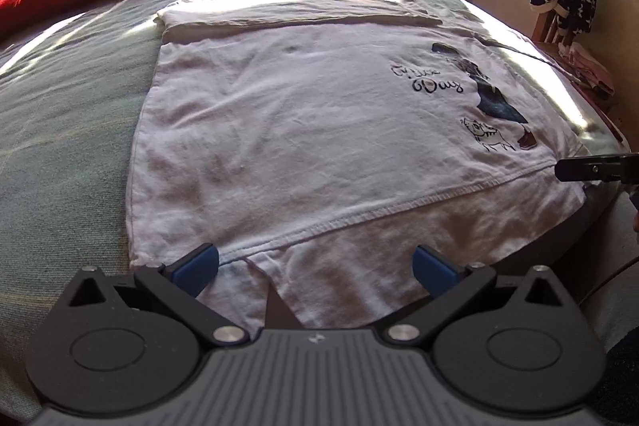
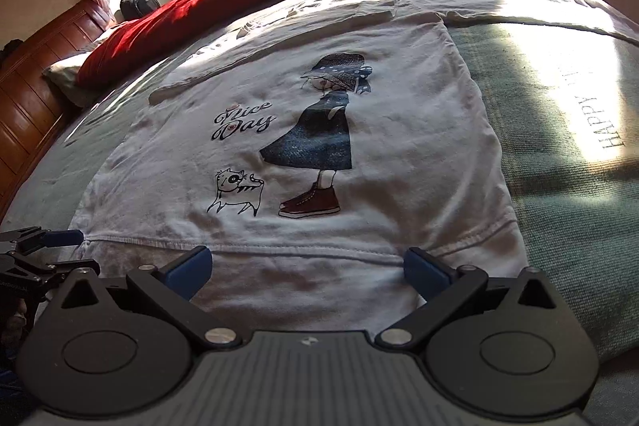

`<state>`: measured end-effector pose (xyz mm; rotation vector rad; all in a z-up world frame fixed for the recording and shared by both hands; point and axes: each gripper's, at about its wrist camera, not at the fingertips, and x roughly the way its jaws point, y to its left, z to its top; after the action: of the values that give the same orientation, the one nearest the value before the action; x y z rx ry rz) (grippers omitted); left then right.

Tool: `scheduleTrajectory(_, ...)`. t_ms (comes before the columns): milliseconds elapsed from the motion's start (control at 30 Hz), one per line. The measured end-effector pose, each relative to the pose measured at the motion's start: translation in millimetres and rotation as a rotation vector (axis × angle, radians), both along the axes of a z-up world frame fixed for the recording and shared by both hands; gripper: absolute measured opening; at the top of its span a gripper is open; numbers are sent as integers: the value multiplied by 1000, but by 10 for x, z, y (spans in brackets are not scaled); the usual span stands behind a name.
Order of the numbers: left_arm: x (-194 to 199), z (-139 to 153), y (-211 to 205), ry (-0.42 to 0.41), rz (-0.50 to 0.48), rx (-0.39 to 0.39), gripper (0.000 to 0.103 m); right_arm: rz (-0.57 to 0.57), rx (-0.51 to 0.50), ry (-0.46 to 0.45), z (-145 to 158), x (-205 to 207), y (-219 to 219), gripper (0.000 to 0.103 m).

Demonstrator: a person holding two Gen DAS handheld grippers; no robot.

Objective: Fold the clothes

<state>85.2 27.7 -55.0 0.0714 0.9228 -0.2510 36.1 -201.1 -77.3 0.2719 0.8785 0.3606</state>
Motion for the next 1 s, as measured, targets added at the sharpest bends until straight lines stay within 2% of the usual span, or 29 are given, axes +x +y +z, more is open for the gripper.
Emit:
scheduleTrajectory(200, -18, 28, 125, 6, 50, -29, 102, 18, -62, -23, -9, -29, 80, 103)
scheduleTrajectory(333, 58, 80, 56, -22, 26, -52, 102, 14, -76, -31, -10, -39, 101, 103)
scheduleTrajectory(567, 72, -18, -67, -3, 6, -27, 102, -11, -68, -75, -29, -108, 102, 103)
scheduleTrajectory(667, 60, 34, -44, -13, 8, -48, 102, -33, -65, -95, -29, -133, 110, 103)
scheduleTrajectory(833, 90, 57, -51, -33, 2, -58, 102, -37, -100, -93, 81, -129, 158, 103)
scheduleTrajectory(1000, 57, -45, -5, -12, 15, -59, 102, -12, -97, -171, 270, -165, 190, 103)
